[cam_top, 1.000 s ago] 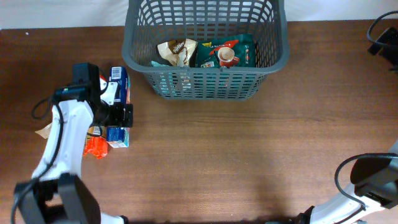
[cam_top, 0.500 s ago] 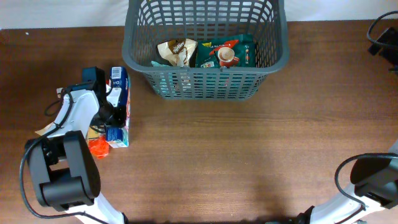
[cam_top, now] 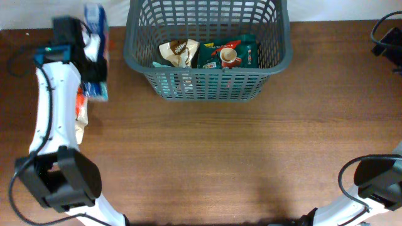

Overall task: Pack container
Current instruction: 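Move the left gripper to the blue Clark box and grasp it, then lift the blue box with the left gripper toward the basket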

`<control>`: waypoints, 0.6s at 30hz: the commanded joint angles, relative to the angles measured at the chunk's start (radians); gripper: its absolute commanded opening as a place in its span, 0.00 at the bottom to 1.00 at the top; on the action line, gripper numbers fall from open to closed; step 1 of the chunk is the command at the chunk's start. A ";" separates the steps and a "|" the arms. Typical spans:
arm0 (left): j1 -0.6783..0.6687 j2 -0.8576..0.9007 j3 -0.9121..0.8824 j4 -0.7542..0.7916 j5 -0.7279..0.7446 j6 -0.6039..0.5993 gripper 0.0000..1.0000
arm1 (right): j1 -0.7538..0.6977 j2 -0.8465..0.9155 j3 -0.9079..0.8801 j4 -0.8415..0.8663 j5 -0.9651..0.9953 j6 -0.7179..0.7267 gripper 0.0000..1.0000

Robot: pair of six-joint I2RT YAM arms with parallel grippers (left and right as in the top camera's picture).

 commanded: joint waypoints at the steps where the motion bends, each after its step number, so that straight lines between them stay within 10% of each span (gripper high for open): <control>1: 0.005 -0.136 0.215 0.015 -0.051 0.038 0.02 | 0.000 -0.011 -0.001 0.000 -0.002 0.004 0.99; 18: 0.006 -0.121 0.140 -0.163 -0.026 0.026 0.02 | 0.000 -0.011 -0.001 0.000 -0.002 0.004 0.99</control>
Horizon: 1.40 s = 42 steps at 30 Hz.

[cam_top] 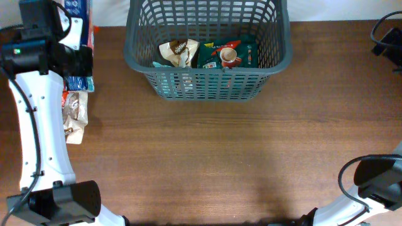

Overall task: Pack container
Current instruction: 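Lift the blue box with the left gripper toward the basket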

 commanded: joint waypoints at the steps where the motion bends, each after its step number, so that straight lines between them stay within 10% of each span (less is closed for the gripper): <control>1: 0.004 0.010 -0.077 0.040 -0.016 0.008 0.02 | 0.000 -0.011 -0.001 0.001 -0.002 0.004 0.99; 21: 0.010 0.121 -0.599 0.383 -0.015 0.002 0.02 | 0.000 -0.011 -0.001 0.000 -0.002 0.004 0.99; 32: 0.010 0.123 -0.611 0.370 0.044 0.002 0.56 | 0.000 -0.011 -0.001 0.000 -0.002 0.004 0.99; 42: 0.010 0.123 -0.611 0.363 0.137 0.002 0.56 | 0.000 -0.011 -0.001 0.000 -0.002 0.005 0.99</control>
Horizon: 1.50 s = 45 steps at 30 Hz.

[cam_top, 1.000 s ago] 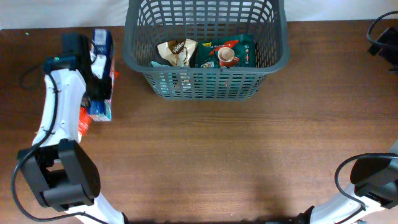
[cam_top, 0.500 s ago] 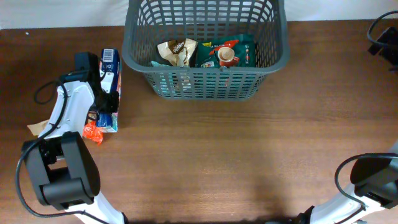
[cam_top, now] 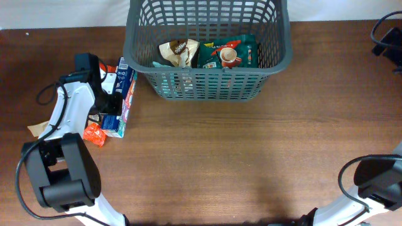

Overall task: Pack container
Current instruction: 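Lift the blue box with the left gripper toward the basket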

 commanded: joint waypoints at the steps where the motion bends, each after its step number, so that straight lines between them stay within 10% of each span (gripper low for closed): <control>1: 0.006 -0.006 0.000 -0.003 0.073 0.002 0.56 | 0.000 -0.011 -0.001 0.000 -0.002 0.004 0.99; 13: -0.050 -0.006 0.000 0.018 0.068 0.204 0.51 | 0.000 -0.011 -0.001 0.000 -0.002 0.004 0.99; 35: -0.054 0.109 0.000 0.074 0.143 0.106 0.70 | 0.000 -0.011 -0.001 0.000 -0.002 0.004 0.99; 37: -0.054 0.130 0.000 0.073 0.143 0.106 0.64 | 0.000 -0.011 -0.001 0.000 -0.002 0.004 0.99; 41: -0.053 0.140 0.002 0.074 0.142 0.106 0.02 | 0.000 -0.011 -0.001 0.000 -0.002 0.004 0.99; 45: -0.053 0.115 0.043 0.039 0.085 0.106 0.02 | 0.000 -0.011 -0.001 0.000 -0.002 0.004 0.99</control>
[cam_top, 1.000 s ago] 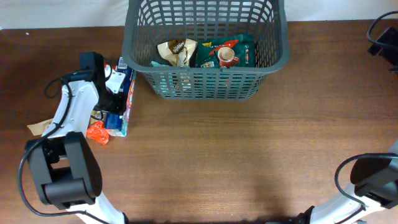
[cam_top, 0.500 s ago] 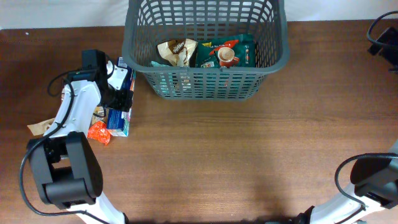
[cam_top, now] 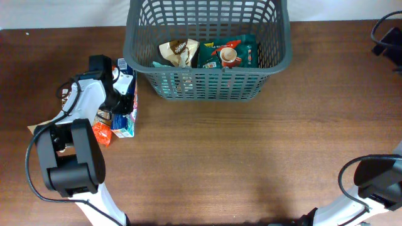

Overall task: Pack container
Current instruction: 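Lift the blue box with the left gripper toward the basket, then lower the blue box into the basket and release it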

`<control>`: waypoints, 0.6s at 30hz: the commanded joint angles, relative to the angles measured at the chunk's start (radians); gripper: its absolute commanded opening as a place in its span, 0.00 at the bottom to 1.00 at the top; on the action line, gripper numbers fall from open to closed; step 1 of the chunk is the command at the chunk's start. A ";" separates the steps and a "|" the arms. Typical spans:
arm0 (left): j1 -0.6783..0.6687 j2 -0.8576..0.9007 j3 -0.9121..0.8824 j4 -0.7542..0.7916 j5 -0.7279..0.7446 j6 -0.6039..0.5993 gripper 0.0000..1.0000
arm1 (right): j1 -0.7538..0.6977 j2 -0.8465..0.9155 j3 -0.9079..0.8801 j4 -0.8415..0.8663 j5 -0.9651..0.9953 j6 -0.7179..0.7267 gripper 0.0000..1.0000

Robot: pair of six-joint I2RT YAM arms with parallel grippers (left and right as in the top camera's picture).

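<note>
A grey plastic basket [cam_top: 207, 78] stands at the back middle of the table. Inside it lie a beige snack bag [cam_top: 179, 51] and a green bag [cam_top: 231, 53]. A blue and white box [cam_top: 127, 103] lies on the table just left of the basket. My left gripper [cam_top: 116, 97] sits low on that box's left edge and looks shut on it. My right gripper is out of view; only the arm's base [cam_top: 377, 182] and a black part [cam_top: 388, 39] at the right edge show.
An orange packet [cam_top: 102, 133] and a brown packet [cam_top: 102, 117] lie beside the box, under the left arm. A beige scrap [cam_top: 34, 129] pokes out further left. The basket's left wall stands close to the box.
The left gripper and the blue and white box have shifted slightly right and toward the front, closer to the basket's left corner. The orange packet lies a little further right. The right arm is unchanged.
The left gripper first held the blue and white box up at the table's far left, above other packets. Then it was further left and back. Later the box lay low beside the basket's left wall, and now sits slightly nearer it.
</note>
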 commanded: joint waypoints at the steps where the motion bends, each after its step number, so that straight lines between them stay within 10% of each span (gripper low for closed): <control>1: -0.001 -0.007 0.039 -0.033 -0.033 -0.003 0.02 | 0.000 -0.011 -0.001 0.001 -0.002 0.004 0.99; 18: -0.003 -0.350 0.478 -0.066 -0.143 0.207 0.02 | 0.000 -0.011 -0.001 0.000 -0.002 0.004 0.99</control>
